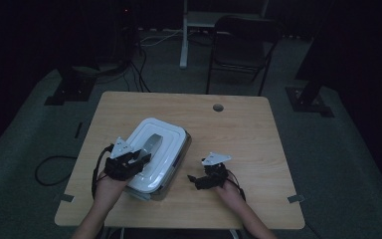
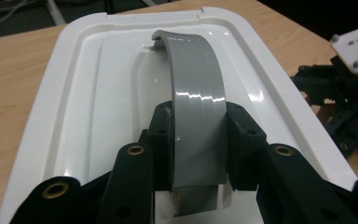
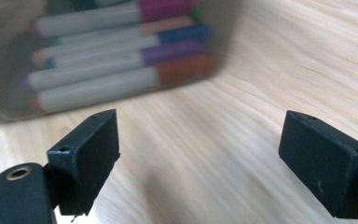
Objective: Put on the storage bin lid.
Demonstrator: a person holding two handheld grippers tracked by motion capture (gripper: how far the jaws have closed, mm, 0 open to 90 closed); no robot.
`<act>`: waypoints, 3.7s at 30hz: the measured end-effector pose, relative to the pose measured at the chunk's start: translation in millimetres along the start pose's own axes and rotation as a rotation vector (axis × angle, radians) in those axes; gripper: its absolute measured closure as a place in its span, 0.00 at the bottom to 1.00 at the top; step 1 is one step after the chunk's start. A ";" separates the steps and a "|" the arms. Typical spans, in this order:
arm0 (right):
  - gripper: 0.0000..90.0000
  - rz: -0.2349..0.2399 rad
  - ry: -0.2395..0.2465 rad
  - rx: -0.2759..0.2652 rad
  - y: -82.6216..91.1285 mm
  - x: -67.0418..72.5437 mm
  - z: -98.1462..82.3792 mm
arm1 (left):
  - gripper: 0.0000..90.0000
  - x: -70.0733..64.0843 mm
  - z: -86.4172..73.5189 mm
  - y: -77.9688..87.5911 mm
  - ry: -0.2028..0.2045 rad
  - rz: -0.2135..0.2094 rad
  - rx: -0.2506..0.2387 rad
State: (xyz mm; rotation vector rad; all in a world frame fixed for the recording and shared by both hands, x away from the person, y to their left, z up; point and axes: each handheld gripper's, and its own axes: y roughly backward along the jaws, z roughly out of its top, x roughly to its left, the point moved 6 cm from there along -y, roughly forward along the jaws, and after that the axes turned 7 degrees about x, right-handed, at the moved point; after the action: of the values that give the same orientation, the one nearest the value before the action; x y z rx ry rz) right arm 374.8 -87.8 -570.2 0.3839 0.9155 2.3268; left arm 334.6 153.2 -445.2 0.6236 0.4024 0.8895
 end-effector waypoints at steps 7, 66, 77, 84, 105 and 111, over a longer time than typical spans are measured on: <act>0.13 -0.063 -0.078 -0.022 19.2 -27.4 -10.8 | 0.76 -8.6 2.5 -12.3 -0.010 0.003 0.017; 0.13 -0.080 -0.150 -0.016 35.9 -51.1 -25.4 | 0.01 133.2 -44.2 0.6 0.212 0.125 -0.127; 0.13 -0.078 -0.149 -0.007 33.1 -50.4 -27.9 | 0.01 152.0 -74.5 -30.1 0.240 0.226 -0.074; 0.13 -0.070 -0.153 -0.003 31.8 -48.6 -29.1 | 0.01 142.2 -85.1 -53.0 0.230 0.179 -0.031; 0.13 -0.071 -0.165 -0.018 33.9 -50.4 -24.2 | 0.01 84.7 -77.6 -82.1 0.116 0.037 0.000; 0.13 -0.070 -0.142 0.005 28.6 -45.1 -26.5 | 0.01 73.3 -74.0 -89.5 0.109 0.009 0.014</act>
State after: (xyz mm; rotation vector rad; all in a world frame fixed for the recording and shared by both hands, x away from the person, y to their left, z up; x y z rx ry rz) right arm 385.4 -146.5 -571.5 0.5039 0.8527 2.2036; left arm 387.8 195.4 -564.6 0.5921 0.5046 0.9321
